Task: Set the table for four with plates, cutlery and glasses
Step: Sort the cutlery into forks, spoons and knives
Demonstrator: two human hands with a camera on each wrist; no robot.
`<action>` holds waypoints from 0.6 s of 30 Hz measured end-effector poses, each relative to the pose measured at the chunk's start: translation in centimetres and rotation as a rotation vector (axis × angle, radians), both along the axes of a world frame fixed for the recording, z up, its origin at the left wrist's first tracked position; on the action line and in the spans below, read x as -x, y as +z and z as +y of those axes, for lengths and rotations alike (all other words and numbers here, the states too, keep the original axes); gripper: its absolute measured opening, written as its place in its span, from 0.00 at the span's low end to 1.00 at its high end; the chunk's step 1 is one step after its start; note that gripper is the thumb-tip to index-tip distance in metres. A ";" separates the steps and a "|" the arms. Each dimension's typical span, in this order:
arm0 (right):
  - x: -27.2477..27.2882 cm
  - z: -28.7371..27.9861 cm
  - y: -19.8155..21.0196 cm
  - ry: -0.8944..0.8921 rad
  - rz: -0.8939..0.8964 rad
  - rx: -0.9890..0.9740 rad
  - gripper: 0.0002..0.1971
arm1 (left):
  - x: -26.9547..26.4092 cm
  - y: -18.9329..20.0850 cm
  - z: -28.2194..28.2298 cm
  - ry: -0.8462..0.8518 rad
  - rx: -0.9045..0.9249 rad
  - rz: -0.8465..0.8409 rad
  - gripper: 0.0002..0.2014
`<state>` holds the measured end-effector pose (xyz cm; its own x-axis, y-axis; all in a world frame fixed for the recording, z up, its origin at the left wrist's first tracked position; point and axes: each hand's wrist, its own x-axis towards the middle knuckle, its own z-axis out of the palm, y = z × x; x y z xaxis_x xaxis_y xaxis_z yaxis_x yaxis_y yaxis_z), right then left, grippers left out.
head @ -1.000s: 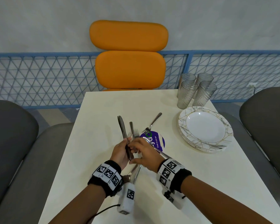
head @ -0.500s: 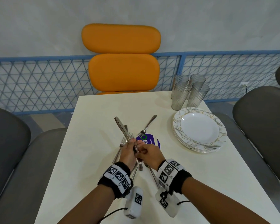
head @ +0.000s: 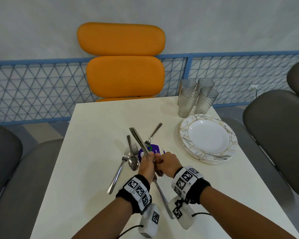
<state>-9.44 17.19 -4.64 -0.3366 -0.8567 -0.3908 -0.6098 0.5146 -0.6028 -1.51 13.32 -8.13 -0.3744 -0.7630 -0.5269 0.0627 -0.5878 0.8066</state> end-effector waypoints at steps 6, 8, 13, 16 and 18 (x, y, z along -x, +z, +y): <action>1.2 0.1 -0.1 -0.047 0.043 -0.021 0.09 | 2.0 -0.3 -0.2 -0.052 0.002 -0.117 0.12; 1.4 0.2 -0.3 -0.042 0.051 -0.042 0.09 | 2.5 -0.1 -0.2 -0.066 0.019 -0.141 0.13; 2.5 0.1 -1.3 -0.085 0.100 -0.103 0.09 | 3.2 0.2 -0.3 -0.279 0.108 -0.276 0.17; 3.8 0.0 -2.5 -0.160 0.104 -0.144 0.10 | 3.4 1.0 -0.5 -0.450 0.200 -0.384 0.17; 4.9 -0.1 -3.3 -0.179 0.133 -0.177 0.11 | 3.5 1.2 -0.6 -0.505 0.236 -0.395 0.17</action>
